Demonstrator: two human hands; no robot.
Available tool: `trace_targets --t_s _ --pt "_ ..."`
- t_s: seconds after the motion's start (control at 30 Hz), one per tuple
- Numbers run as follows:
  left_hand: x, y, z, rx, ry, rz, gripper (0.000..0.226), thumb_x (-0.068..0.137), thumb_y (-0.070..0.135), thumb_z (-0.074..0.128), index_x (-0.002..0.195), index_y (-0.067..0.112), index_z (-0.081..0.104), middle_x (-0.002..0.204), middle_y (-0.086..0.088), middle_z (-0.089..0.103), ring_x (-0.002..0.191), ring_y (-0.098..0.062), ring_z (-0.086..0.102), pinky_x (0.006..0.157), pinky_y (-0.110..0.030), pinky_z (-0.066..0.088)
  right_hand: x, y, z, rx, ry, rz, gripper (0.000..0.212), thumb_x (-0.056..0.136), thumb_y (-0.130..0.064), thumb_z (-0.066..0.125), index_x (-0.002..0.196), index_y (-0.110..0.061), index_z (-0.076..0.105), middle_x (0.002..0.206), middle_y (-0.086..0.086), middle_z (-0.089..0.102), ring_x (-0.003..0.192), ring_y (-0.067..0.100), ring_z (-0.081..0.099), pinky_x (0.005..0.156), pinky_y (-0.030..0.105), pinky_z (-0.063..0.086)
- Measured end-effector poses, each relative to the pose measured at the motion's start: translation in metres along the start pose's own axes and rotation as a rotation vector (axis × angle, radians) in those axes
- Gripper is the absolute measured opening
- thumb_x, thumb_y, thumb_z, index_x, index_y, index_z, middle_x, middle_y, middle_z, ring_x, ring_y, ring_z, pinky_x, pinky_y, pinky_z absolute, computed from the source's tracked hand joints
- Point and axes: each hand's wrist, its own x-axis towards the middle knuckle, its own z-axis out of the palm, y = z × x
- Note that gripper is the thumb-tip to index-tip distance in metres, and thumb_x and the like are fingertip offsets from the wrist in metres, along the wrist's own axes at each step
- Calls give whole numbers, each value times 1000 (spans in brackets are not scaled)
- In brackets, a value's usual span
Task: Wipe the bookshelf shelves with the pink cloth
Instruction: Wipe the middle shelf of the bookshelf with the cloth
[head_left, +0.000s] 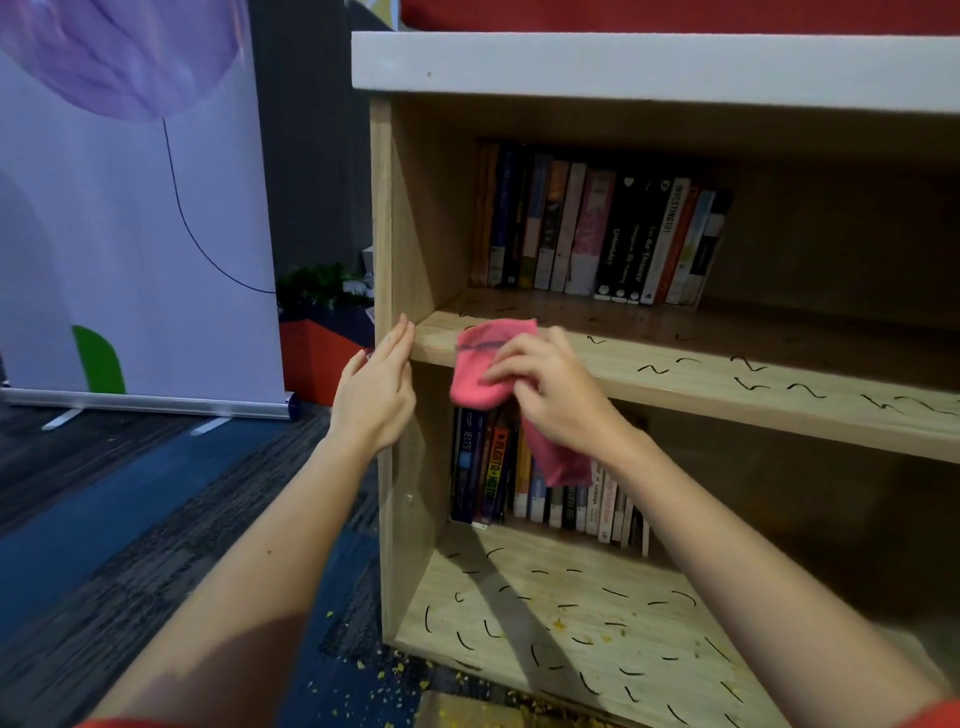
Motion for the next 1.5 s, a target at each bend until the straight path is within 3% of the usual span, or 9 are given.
trace_targets --t_s 0.07,0.17,0.3,0.43,0.53,0.83,1.03,1.33,1.5 --pt "-2 2 2 9 5 -5 49 102 16 27 150 19 19 157 10 13 141 -5 21 114 -26 6 -13 7 8 -78 248 35 28 85 6 54 105 -6 70 107 0 62 105 18 40 92 20 29" --pt "-4 5 2 21 -8 -5 48 102 19 27 150 19 20 157 11 12 140 -4 21 114 -26 4 -31 8 26 -159 217 -16 30 80 9 59 104 -3 70 105 6 65 98 27 47 88 35 42" --pt "-2 8 -1 41 3 -8 47 102 26 26 149 18 25 156 8 17 141 -7 21 115 -29 7 -25 2 9 -114 304 -72 28 85 -2 48 102 -3 70 102 6 64 95 19 42 83 20 37" --pt "2 28 -6 138 73 -16 44 101 27 31 138 10 46 145 -4 43 133 -17 39 112 -31 21 -14 8 -6 -237 123 60 33 91 -3 48 119 -9 63 117 2 57 109 20 38 96 30 37" --pt "15 47 -11 196 71 68 39 98 20 37 130 7 54 132 -10 55 116 -26 53 101 -35 35 -11 13 -18 -170 196 53 33 91 -1 47 118 -10 64 113 2 57 100 12 34 88 19 29" --pt "71 58 -8 36 -79 -30 40 100 24 35 135 10 48 145 -6 41 134 -22 36 107 -36 29 42 25 -35 -151 17 117 35 90 -1 44 115 -11 67 110 3 58 105 18 45 97 30 39" --pt "76 44 12 -76 -80 -26 44 102 31 29 139 12 43 149 -4 36 141 -17 23 114 -34 18 115 66 -53 -39 158 353 38 88 1 44 119 -9 64 124 11 61 118 23 55 103 25 40" --pt "84 37 24 -2 -25 17 54 100 40 18 150 20 14 157 6 15 144 -7 4 111 -25 8 190 167 -27 -360 -206 525 37 92 -8 51 128 2 53 129 21 54 116 35 52 94 34 44" --pt "84 32 26 -17 32 31 52 101 37 19 150 21 15 156 8 18 144 -6 6 103 -17 6 211 156 7 -223 -378 425 36 91 -16 59 126 -8 58 134 14 52 116 27 53 88 29 45"
